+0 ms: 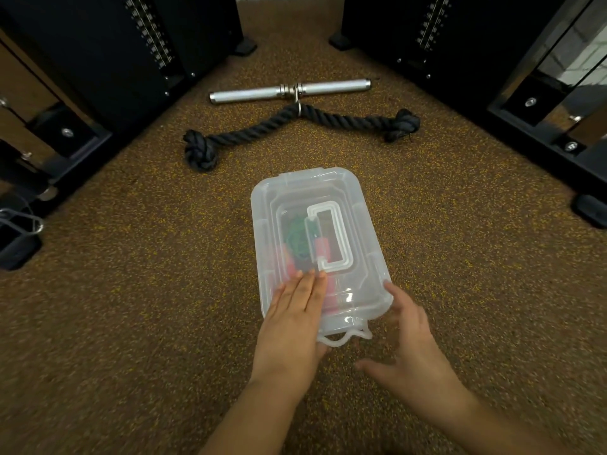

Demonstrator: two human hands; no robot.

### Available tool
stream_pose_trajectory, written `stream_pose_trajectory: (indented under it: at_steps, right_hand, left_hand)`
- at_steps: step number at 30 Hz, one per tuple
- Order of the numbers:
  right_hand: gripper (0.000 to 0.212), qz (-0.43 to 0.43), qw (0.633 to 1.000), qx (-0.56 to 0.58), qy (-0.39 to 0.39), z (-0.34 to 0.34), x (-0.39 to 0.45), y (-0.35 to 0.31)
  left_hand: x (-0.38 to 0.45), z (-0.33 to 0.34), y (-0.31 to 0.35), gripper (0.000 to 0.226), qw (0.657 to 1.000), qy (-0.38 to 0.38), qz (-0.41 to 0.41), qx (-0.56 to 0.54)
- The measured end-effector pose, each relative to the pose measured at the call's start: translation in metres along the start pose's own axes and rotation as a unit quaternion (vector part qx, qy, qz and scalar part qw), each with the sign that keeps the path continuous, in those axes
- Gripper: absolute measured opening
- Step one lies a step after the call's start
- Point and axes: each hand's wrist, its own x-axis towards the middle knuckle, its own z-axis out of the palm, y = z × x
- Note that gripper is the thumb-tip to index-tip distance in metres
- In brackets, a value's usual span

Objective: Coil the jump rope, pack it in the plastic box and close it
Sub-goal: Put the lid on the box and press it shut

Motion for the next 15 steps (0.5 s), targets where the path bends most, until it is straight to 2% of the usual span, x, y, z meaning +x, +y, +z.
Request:
stream_pose_trajectory:
  at_steps: [2, 4, 7, 9, 15]
  right_hand:
    - [0.111, -0.111, 0.967, -0.226, 0.037, -0.005, 0.004, 0.006]
    - [0.099, -0.188, 0.926, -0.324, 0.051, -0.007, 0.016, 0.01]
    - [0.08, -0.262, 0.899, -0.35, 0.028, -0.012, 0.035, 0.01]
    - [0.075, -0.294, 0.888, -0.353, 0.001, -0.016, 0.042, 0.013]
    - [0.047, -0.326, 0.893, -0.311, -0.007, -0.023, 0.046, 0.01]
  left_hand:
    - [0.002, -0.001, -0.001, 0.102, 1.0, -0.006, 0.003, 0.006]
    - [0.002, -0.002, -0.001, 0.103, 1.0, -0.009, 0.005, 0.006]
    - [0.004, -0.003, -0.003, 0.101, 1.0, -0.005, 0.015, 0.001]
    - [0.006, -0.003, -0.005, 0.101, 1.0, -0.005, 0.019, -0.014]
    - [0.014, -0.005, -0.017, 0.104, 0.998, 0.002, 0.034, -0.057]
